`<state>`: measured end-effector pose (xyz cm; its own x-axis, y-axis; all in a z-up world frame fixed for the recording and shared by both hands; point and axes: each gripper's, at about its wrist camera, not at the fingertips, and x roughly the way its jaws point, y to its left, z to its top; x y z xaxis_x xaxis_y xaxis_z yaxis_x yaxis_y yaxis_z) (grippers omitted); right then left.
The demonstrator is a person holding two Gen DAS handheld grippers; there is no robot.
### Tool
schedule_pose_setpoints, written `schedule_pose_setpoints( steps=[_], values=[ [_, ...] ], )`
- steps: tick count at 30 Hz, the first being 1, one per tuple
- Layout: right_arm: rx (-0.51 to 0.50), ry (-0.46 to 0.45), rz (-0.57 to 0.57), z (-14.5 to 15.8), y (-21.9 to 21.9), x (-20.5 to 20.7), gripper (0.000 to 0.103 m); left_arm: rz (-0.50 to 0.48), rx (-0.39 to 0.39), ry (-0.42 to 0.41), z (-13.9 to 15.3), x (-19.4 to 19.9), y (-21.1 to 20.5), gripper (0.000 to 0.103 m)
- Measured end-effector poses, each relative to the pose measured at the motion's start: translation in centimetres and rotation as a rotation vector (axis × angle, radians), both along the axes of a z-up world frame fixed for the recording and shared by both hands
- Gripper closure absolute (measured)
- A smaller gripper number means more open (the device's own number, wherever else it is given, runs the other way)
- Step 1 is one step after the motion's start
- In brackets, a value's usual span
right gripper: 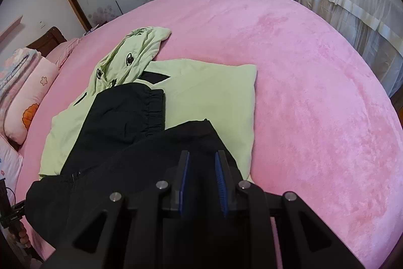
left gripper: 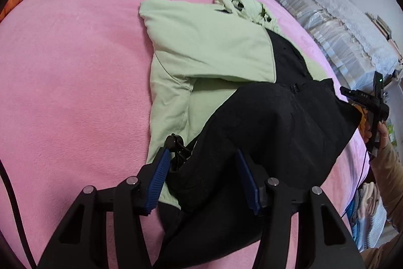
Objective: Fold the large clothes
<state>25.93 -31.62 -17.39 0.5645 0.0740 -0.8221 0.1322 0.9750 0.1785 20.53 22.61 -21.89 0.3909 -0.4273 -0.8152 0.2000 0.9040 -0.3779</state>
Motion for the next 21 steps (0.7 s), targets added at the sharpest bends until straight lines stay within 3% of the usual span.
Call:
schedule_pose_setpoints(
  steps=[4, 8, 9, 10, 11, 13, 18, 21],
  values=[
    [0.001, 0.003, 0.006, -0.3, -0.3, -0.1, 0.082, 0.022, -0.018, 0.059, -1.2, 0.6, 0.5, 0.049],
    [0.037, 0.002, 0.005, -0.3, -1.2, -0.1, 0.081, 0.047, -0.034, 0.059, -1.5, 0.5, 0.5, 0.049],
    [0.036, -0.001, 0.002, -0.2, -1.5, -0.1, 0.075, 0.056, -0.03, 0.056, -1.5, 0.4, 0.4, 0.053],
    [0.035, -0.006, 0.002, -0.2, -1.6, -0.1, 0.067, 0.069, -0.026, 0.055, -1.5, 0.4, 0.3, 0.073],
    [0.033, -0.01, 0.002, -0.2, -1.7, 0.0, 0.064, 0.086, -0.029, 0.071, -1.7, 0.6, 0.3, 0.083],
    [0.031, -0.014, 0.024, -0.3, -1.7, 0.4, 0.062, 0.118, -0.048, 0.101, -1.8, 0.7, 0.3, 0.091],
    [-0.008, 0.061, 0.093, -1.7, -0.6, 3.4, 0.062, 0.122, 0.118, 0.042, 1.0, 0.0, -1.9, 0.093],
    [-0.032, 0.114, 0.106, -3.1, -0.3, 5.1, 0.062, 0.125, 0.174, -0.01, 3.3, -0.4, -2.4, 0.093]
  ],
)
